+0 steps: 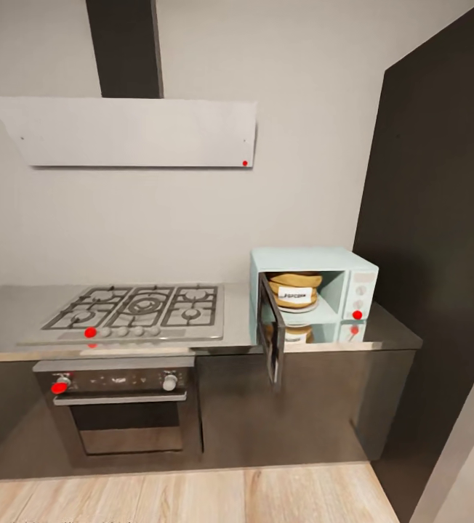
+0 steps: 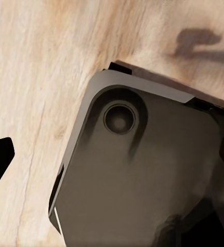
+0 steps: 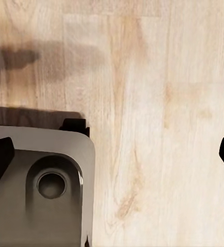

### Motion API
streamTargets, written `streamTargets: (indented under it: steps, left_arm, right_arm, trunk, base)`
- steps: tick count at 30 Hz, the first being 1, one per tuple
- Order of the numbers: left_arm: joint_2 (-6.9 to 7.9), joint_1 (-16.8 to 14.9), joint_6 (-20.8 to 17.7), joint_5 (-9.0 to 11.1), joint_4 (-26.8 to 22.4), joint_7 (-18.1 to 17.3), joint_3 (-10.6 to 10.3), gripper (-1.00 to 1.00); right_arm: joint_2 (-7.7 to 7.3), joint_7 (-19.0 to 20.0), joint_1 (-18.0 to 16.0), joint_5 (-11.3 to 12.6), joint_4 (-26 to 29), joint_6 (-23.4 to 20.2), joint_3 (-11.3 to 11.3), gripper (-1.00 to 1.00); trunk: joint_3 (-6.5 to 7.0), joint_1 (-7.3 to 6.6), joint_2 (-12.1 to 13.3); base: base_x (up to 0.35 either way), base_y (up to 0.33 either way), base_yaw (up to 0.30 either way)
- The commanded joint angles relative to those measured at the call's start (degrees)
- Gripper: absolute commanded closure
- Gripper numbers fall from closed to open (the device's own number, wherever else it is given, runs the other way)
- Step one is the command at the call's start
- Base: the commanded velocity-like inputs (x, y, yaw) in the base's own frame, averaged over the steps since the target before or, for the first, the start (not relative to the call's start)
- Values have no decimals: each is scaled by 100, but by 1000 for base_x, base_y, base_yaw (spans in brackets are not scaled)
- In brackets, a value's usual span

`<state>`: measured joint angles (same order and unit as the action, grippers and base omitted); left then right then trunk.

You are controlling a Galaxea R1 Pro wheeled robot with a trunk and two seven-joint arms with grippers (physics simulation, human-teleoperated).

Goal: In the kitchen, take the popcorn bag from the countertop, put it into the microwave, and heat it until the popcorn is cooked so the cooked popcorn ends up inside the bag.

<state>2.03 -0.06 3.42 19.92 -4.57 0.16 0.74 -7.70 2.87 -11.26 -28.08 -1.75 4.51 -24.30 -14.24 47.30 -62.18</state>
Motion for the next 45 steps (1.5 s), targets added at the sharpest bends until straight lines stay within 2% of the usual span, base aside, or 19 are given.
streamTargets:
  steps: [1, 16, 18, 20, 23, 25, 27, 28, 29, 30, 31, 32, 34, 36, 40, 43, 45]
  left_arm:
    - [-1, -1, 10, 20, -6, 2, 5, -100]
    - [-29, -1, 10, 17, -35, -17, -10, -100]
    - [-56, -2, 9, 13, -100, -64, -23, -100]
    - [-92, -3, -1, 18, -417, -181, -25, -100]
    - [-130, -1, -108, 20, -1310, -373, -29, -100]
    - [-138, -3, -378, 20, -1838, -387, -33, -100]
    - [-140, -3, -1093, 5, -2736, -367, -42, -100]
    - [-145, -3, -1514, -13, -3328, -348, -41, -100]
    - [-148, -1, -2030, -20, -4130, -319, -43, -100]
    - [-152, -2, -2305, -18, -4530, -297, -44, -100]
    - [-164, -3, -2901, -16, -5376, -242, -46, -100]
    - [-258, -5, -3493, -17, -6282, -169, -50, -100]
    - [-521, -25, -4246, -31, -7289, -70, -61, -100]
    - [-686, -299, -4614, -46, -7678, -60, -105, -100]
    - [-957, -1319, -4741, -25, -7805, -63, -366, -100]
    - [-1036, -1887, -4714, -10, -7832, -79, -394, -100]
    - [-1049, -2009, -4598, -8, -7902, -65, -400, -100]
  right_arm:
    - [-8, 7, -7, -40, -18, 33, -48, -100]
    - [-30, 15, -7, -32, -10, 33, -57, -100]
    - [-30, 13, -7, -36, -10, 33, -57, -100]
    - [-30, 12, -7, -39, -10, 33, -57, -100]
    - [-30, 12, -7, -40, -10, 30, -57, -100]
    - [-30, 14, -7, -40, -10, 32, -57, -100]
    - [-30, 14, -7, -40, -10, 32, -57, -100]
    - [-30, 13, -7, -40, -10, 33, -57, -100]
    - [-30, 13, -7, -42, -10, 33, -57, -100]
    - [-30, 13, -7, -41, -10, 33, -57, -100]
    - [-30, 14, -7, -43, -10, 33, -57, -100]
    - [-30, 14, -7, -46, -10, 33, -57, -100]
    - [-33, 12, -7, -48, -10, 33, -55, -100]
    - [-31, 17, -7, -49, -10, 33, -51, -100]
    - [-38, 20, -5, -49, -10, 33, -51, -100]
    - [-38, 28, -7, -49, -10, 33, -49, -100]
    - [-38, 37, -7, -49, -10, 33, -45, -100]
  trunk:
    - [-6, 0, -4]
    - [-6, 0, -4]
    - [-6, 0, -4]
    - [-6, 0, -4]
    - [-6, 0, -4]
    - [-6, 0, -4]
    - [-6, 0, -4]
    - [-6, 0, -4]
    - [-6, 0, -4]
    - [-6, 0, -4]
    - [-6, 0, -4]
    - [-6, 0, -4]
    - [-6, 0, -4]
    - [-6, 0, -4]
    - [-6, 0, -4]
    - [-6, 0, -4]
    - [-6, 0, -4]
  base:
    - [0, 0, 36]
    - [0, 0, 3]
    - [0, 0, 0]
    - [0, 0, 0]
    - [0, 0, 0]
    - [0, 0, 0]
    - [0, 0, 0]
    - [0, 0, 0]
    - [0, 0, 0]
    - [0, 0, 0]
    - [0, 0, 0]
    - [0, 0, 0]
    - [0, 0, 0]
    - [0, 0, 0]
    - [0, 0, 0]
    - [0, 0, 0]
    - [0, 0, 0]
